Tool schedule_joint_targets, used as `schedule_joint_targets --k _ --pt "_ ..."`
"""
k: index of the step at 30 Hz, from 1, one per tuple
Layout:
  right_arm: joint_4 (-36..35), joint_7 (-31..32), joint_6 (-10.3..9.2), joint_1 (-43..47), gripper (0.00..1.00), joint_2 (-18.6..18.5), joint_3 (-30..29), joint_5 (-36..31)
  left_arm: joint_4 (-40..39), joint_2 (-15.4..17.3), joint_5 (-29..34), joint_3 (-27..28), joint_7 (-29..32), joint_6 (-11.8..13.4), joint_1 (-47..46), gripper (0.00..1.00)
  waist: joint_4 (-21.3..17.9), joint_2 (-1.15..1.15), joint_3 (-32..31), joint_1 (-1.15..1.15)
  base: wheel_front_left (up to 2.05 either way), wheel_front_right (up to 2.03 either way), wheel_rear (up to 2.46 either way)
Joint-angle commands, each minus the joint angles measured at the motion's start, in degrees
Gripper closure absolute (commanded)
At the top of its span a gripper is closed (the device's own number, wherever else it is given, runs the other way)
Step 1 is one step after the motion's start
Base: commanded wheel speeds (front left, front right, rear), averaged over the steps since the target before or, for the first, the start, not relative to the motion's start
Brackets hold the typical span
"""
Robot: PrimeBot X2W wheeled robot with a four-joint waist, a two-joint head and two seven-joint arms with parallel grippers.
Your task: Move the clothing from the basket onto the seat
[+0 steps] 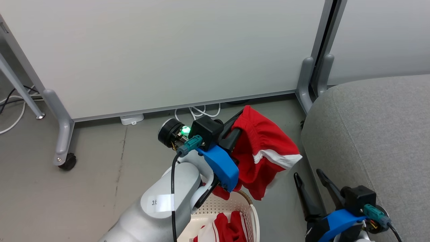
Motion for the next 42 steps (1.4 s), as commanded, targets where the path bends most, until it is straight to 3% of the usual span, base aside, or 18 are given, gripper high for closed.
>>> schedule_joint_targets --k 1,14,30,42 --pt "-0.2 0.6 0.03 -1.2 0.0 -0.2 0.3 -1.0 0.1 0.0 -0.3 -0.2 -0.2 0.1 -0.8 1.0 -0.1 0.0 0.2 0.0 0.0 0.0 0.0" --pt "2.1 4.6 0.03 -8.0 0.0 -0.7 3.3 -5.8 -0.5 0.0 -1.4 -2.1 -0.2 -0.2 -1.1 1.0 -0.4 0.0 0.8 0.0 0.0 0.0 0.0" --pt "9.1 7.2 0.03 -18.5 0.0 -3.9 15.4 -0.1 -0.5 0.0 -2.7 -3.9 -0.2 -0.4 -1.6 1.0 0.8 0.0 1.3 0.0 0.0 0.0 0.0" --pt "19.3 7.6 0.03 -24.7 0.0 -2.3 19.7 3.3 -0.8 0.0 -4.5 -5.4 -0.2 -0.5 -2.2 1.0 1.6 0.0 1.0 0.0 0.0 0.0 0.0"
